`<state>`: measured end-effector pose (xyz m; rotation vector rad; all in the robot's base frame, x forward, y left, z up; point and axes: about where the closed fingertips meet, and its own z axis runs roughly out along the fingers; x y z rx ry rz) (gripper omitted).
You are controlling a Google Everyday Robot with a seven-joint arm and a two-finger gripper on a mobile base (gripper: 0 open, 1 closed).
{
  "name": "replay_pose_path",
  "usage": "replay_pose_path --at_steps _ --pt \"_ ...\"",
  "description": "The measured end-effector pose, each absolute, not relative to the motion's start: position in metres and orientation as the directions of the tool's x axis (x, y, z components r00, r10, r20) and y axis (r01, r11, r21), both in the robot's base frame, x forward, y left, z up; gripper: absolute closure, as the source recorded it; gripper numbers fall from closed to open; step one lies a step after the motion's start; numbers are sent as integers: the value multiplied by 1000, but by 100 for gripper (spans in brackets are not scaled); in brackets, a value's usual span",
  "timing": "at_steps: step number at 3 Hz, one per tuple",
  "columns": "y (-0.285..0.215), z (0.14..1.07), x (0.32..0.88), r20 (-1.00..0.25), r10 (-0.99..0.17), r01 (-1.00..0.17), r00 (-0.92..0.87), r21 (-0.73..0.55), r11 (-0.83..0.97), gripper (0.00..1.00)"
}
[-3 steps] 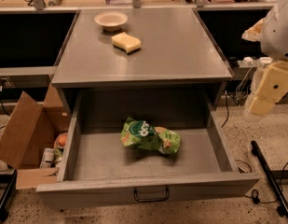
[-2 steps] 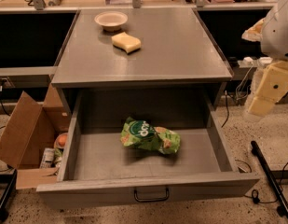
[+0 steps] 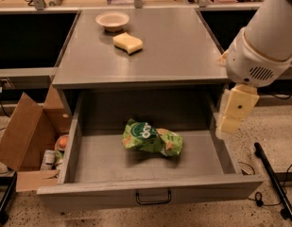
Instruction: Pick green rice chip bag from top drawer and place on counter
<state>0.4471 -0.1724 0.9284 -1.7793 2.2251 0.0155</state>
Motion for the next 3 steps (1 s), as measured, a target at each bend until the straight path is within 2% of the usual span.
replay_pose_path --at_steps 2,3 --pt "-136 824 451 -280 -938 -976 -205 -17 219 0" --pt "-136 824 451 -280 -938 -976 -205 -17 219 0"
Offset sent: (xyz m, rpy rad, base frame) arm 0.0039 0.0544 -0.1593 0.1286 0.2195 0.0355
